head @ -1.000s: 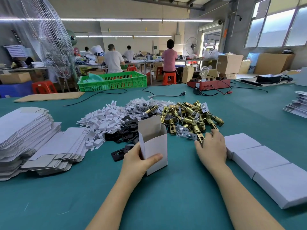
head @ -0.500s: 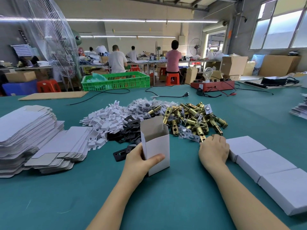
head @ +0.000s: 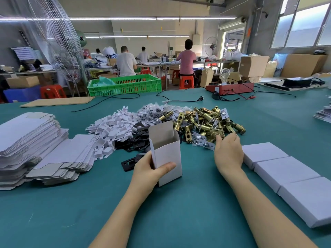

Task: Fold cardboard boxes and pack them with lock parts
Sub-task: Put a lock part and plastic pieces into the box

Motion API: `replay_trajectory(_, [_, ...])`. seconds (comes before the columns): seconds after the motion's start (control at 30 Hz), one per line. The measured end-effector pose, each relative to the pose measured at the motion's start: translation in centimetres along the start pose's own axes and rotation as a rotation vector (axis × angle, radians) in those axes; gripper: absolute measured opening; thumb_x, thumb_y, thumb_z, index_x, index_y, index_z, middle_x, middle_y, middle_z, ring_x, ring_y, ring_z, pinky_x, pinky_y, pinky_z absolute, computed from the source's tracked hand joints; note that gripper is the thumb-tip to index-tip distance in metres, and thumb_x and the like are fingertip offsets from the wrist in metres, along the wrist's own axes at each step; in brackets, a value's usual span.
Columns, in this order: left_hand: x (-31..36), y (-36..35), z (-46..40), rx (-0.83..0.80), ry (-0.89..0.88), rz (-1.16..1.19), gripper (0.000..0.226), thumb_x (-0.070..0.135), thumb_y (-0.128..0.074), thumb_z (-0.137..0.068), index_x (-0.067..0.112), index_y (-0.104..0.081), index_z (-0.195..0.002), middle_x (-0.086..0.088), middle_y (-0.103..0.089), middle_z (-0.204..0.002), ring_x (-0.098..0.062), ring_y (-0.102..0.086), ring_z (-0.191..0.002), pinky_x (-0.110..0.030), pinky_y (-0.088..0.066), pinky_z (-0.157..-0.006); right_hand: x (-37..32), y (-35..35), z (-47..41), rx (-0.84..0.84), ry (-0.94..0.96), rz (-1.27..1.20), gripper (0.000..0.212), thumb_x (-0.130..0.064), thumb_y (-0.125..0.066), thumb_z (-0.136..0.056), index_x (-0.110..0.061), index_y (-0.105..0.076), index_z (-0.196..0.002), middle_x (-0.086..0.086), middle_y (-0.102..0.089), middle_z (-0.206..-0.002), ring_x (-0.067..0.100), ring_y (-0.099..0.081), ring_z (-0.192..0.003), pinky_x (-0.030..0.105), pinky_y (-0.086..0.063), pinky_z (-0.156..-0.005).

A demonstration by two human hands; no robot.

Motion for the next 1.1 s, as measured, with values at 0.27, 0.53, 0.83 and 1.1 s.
replay_trajectory(0.27, [0.1, -0.1, 0.0, -0.011, -0.004, 0.035, 0.049, 0.036, -0.083, -0.061, 0.035, -0.067, -0.106, 0.016, -0.073, -0.103, -0.004, -0.069, -0.095, -0.02, -0.053, -0.075, 1.7, 0.2, -2.5, -0.19, -0.293, -0.535, 0.025, -0.02, -0.041, -0.101, 0.002, -0.05, -0.107, 0.017, -0.062, -0.099, 0.033, -0.061, -0.094, 0.042, -0.048, -0.076])
replay_trajectory(0.53, [0.1, -0.4, 0.2, -0.046, -0.006, 0.058, 0.043, 0.03, -0.083, -0.064, 0.034, -0.069, -0.103, 0.012, -0.075, -0.1, -0.007, -0.071, -0.093, -0.017, -0.054, -0.07, -4.3, 8.2, -4.7, -0.196, 0.056, -0.93, 0.018, -0.002, -0.046, -0.098, -0.014, -0.059, -0.098, 0.009, -0.066, -0.095, 0.009, -0.067, -0.073, 0.023, -0.056, -0.071])
replay_trajectory(0.83, [0.3, -0.8, 0.3, -0.085, -0.017, 0.069, 0.039, 0.019, -0.085, -0.071, 0.033, -0.069, -0.103, 0.011, -0.075, -0.1, -0.007, -0.07, -0.092, -0.015, -0.053, -0.069, -13.8, 10.3, 0.9, -0.569, 0.517, -0.998, 0.024, 0.002, -0.047, -0.096, -0.016, -0.061, -0.102, 0.002, -0.067, -0.092, 0.021, -0.069, -0.091, 0.028, -0.057, -0.081])
replay_trajectory(1.1, [0.7, -1.0, 0.3, -0.109, -0.033, 0.068, 0.037, 0.026, -0.081, -0.068, 0.043, -0.07, -0.1, 0.011, -0.074, -0.102, -0.007, -0.07, -0.093, -0.016, -0.053, -0.07, -13.9, 8.2, 1.8, -0.628, 0.56, -0.75, 0.019, 0.0, -0.046, -0.098, -0.011, -0.059, -0.106, -0.001, -0.066, -0.093, 0.012, -0.068, -0.087, 0.027, -0.056, -0.084])
Point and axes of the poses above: each hand's wrist, its own z-axis away from the middle knuckle, its own y-axis out of the back of the hand, x = y × z, the point moved 8 cm from there along -z, towards the middle knuckle
